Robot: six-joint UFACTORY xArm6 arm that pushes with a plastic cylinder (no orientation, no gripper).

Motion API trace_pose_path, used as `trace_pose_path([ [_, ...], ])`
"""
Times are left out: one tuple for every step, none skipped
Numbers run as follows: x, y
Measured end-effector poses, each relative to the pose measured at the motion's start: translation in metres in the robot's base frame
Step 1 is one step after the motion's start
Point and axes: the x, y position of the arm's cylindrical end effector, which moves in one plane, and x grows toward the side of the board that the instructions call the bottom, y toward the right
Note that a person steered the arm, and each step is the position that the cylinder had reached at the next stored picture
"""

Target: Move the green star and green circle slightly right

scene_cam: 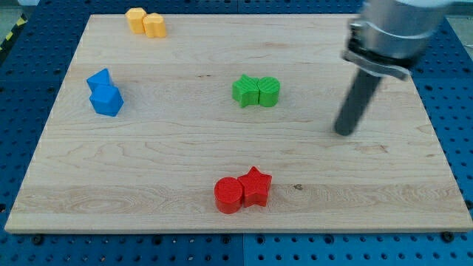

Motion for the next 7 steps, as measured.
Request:
trace_pose_path([
  [-0.004,-0.051],
  [-0.007,-0.103],
  [-0.029,-0.171],
  [-0.057,-0.188],
  [-0.063,-0.162],
  [-0.061,-0.128],
  [-0.061,-0.099],
])
